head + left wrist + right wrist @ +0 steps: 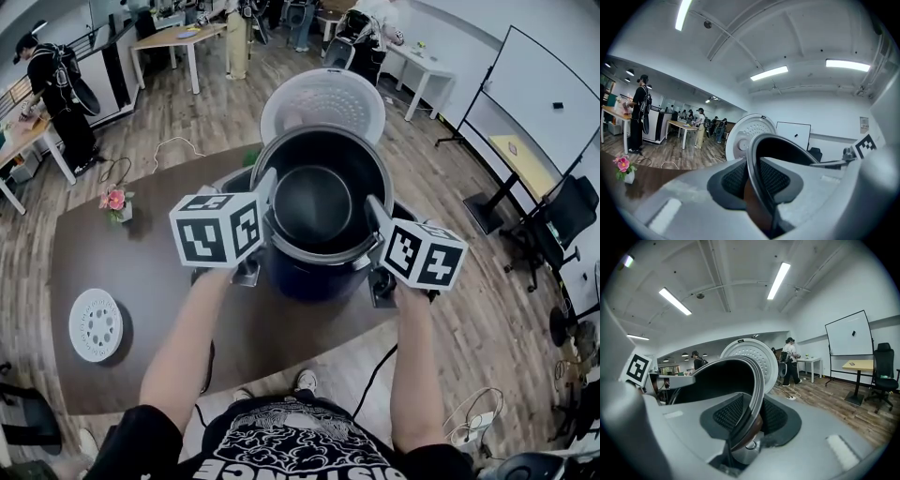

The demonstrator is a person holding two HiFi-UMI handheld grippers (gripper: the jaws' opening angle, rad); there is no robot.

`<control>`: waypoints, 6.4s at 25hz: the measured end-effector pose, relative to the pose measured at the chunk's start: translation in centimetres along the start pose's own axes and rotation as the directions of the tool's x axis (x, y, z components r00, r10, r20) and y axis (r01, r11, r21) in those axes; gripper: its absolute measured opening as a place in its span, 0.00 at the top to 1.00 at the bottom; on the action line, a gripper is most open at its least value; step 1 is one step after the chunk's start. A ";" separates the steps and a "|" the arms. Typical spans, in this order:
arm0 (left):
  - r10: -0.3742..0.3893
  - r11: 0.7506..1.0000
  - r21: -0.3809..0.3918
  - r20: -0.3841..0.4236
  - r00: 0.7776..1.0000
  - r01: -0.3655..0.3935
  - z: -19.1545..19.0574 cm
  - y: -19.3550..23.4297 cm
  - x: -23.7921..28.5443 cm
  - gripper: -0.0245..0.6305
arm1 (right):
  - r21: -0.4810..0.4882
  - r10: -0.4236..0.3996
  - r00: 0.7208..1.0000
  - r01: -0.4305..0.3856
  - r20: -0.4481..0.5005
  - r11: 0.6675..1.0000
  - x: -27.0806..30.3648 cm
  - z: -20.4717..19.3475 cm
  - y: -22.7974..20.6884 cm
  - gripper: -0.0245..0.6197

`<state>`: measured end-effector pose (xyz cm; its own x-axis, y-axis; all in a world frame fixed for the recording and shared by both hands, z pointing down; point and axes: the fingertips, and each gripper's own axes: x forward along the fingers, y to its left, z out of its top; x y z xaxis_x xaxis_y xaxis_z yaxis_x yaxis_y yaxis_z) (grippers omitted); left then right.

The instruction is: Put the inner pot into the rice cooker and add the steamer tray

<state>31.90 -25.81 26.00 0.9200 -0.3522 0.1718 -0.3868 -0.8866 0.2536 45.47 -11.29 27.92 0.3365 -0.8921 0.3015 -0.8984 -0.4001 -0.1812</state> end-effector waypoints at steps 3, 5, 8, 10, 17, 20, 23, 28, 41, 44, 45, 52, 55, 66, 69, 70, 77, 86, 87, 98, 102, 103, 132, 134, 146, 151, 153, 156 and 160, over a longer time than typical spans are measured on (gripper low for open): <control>-0.004 1.000 -0.011 -0.024 1.000 0.004 -0.9 -0.2 0.9 0.84 | 0.012 -0.013 1.000 0.013 -0.017 1.000 0.3 -0.4 -0.9 0.81; -0.007 1.000 -0.022 -0.044 0.999 0.006 -1.5 -0.3 1.4 0.84 | 0.027 -0.014 0.999 0.015 -0.036 1.000 0.6 -0.9 -1.4 0.81; -0.009 0.999 -0.037 -0.071 0.997 0.006 -2.4 -0.4 2.1 0.84 | 0.044 -0.024 0.997 0.027 -0.067 0.999 1.0 -1.6 -2.1 0.81; -0.011 0.999 -0.044 -0.083 0.996 0.007 -2.9 -0.4 2.6 0.84 | 0.050 -0.031 0.996 0.035 -0.080 0.998 1.3 -1.9 -2.6 0.81; -0.009 0.998 -0.056 -0.132 0.991 0.002 -4.5 -0.2 3.8 0.84 | 0.074 -0.039 0.990 0.050 -0.137 0.996 2.3 -3.5 -3.7 0.81; -0.006 0.998 -0.070 -0.154 0.988 -0.005 -5.4 0.1 4.3 0.84 | 0.077 -0.044 0.986 0.057 -0.163 0.995 2.7 -4.2 -4.0 0.82; -0.008 0.997 -0.082 -0.174 0.985 -0.006 -6.3 0.2 4.9 0.84 | 0.090 -0.048 0.981 0.066 -0.188 0.994 3.1 -5.0 -4.5 0.81; 0.005 0.997 -0.078 -0.197 0.980 -0.021 -7.2 0.7 5.4 0.84 | 0.094 -0.047 0.973 0.069 -0.225 0.993 3.8 -6.2 -4.9 0.81; 0.027 0.998 -0.049 -0.253 0.967 -0.041 -10.6 1.6 6.1 0.83 | 0.057 -0.083 0.960 0.102 -0.268 0.993 5.1 -9.6 -5.8 0.81; 0.036 0.999 -0.027 -0.268 0.963 -0.045 -11.1 1.7 6.2 0.83 | 0.019 -0.097 0.959 0.106 -0.266 0.994 5.2 -9.7 -5.8 0.80; 0.037 0.999 -0.029 -0.275 0.961 -0.046 -11.4 1.8 6.2 0.83 | 0.003 -0.103 0.958 0.108 -0.267 0.994 5.3 -9.7 -5.8 0.79; 0.033 0.999 -0.012 -0.286 0.958 -0.038 -12.1 1.8 6.4 0.81 | -0.029 -0.114 0.964 0.110 -0.241 0.993 5.5 -9.6 -5.9 0.77; 0.034 0.999 -0.005 -0.286 0.958 -0.037 -12.2 1.7 6.4 0.80 | -0.034 -0.117 0.964 0.112 -0.237 0.993 5.4 -9.6 -5.9 0.77; 0.020 1.000 0.015 -0.285 0.958 -0.016 -12.2 1.3 6.5 0.78 | -0.056 -0.148 0.966 0.139 -0.212 0.989 5.3 -9.3 -6.2 0.76; 0.014 1.000 0.022 -0.289 0.957 -0.008 -12.4 1.0 6.5 0.77 | -0.056 -0.144 0.969 0.136 -0.199 0.989 5.2 -9.3 -6.3 0.76; 0.010 1.000 0.027 -0.294 0.956 -0.002 -12.5 0.9 6.4 0.76 | -0.054 -0.147 0.969 0.139 -0.196 0.989 5.1 -9.3 -6.4 0.75; 0.001 0.999 0.050 -0.298 0.954 0.015 -13.2 1.1 6.0 0.66 | -0.125 -0.199 0.963 0.178 -0.181 0.976 5.1 -9.7 -6.3 0.68; 0.000 0.999 0.048 -0.278 0.961 0.014 -12.8 1.7 4.8 0.66 | -0.113 -0.175 0.972 0.158 -0.156 0.981 4.5 -9.1 -5.4 0.68; 0.003 0.999 0.050 -0.269 0.963 0.011 -12.5 1.8 4.6 0.66 | -0.113 -0.171 0.974 0.155 -0.151 0.981 4.5 -8.9 -5.2 0.68; 0.085 0.994 0.082 -0.170 0.982 -0.072 -8.7 4.2 0.8 0.66 | -0.163 -0.024 0.997 0.012 -0.071 0.987 4.6 -4.9 0.8 0.65; 0.138 0.989 0.072 -0.136 0.981 -0.129 -7.7 6.3 -1.4 0.65 | -0.195 0.058 0.997 -0.068 -0.057 0.978 5.5 -4.0 4.6 0.64; 0.147 0.988 0.068 -0.130 0.981 -0.140 -7.5 6.9 -1.9 0.64 | -0.200 0.077 0.996 -0.086 -0.055 0.976 5.7 -3.9 5.5 0.64; 0.707 0.703 -0.105 -0.002 0.707 -0.703 -10.1 20.8 -31.1 0.48 | -0.244 0.695 0.686 -0.727 -0.216 0.642 8.2 -10.5 34.7 0.48; 0.730 0.679 -0.114 -0.002 0.684 -0.725 -10.4 20.6 -32.5 0.48 | -0.239 0.717 0.657 -0.754 -0.233 0.612 8.0 -11.3 35.7 0.48; 0.854 0.508 -0.164 -0.033 0.520 -0.845 -14.3 17.6 -40.6 0.48 | -0.161 0.867 0.383 -0.924 -0.320 0.348 4.4 -15.9 41.2 0.47; 0.888 0.441 -0.181 -0.057 0.457 -0.879 -15.6 16.1 -43.9 0.48 | -0.137 0.884 0.326 -0.945 -0.336 0.297 3.0 -17.2 42.8 0.47; 0.894 0.425 -0.182 -0.065 0.442 -0.886 -16.0 16.1 -44.8 0.48 | -0.121 0.887 0.309 -0.951 -0.343 0.284 2.7 -17.8 43.4 0.47; 0.896 0.420 -0.186 -0.069 0.439 -0.888 -16.4 16.8 -45.9 0.48 | -0.105 0.888 0.298 -0.955 -0.351 0.279 2.5 -18.7 44.5 0.47; 0.884 0.443 -0.182 -0.073 0.462 -0.878 -16.9 19.0 -46.9 0.48 | -0.102 0.881 0.312 -0.950 -0.355 0.296 2.6 -20.1 46.3 0.47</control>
<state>-19.68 -21.03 38.83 0.0783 -0.9247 0.3726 -0.9904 -0.0295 0.1349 -0.96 -27.93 39.07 -0.7867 -0.5565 0.2673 -0.6140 0.7504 -0.2447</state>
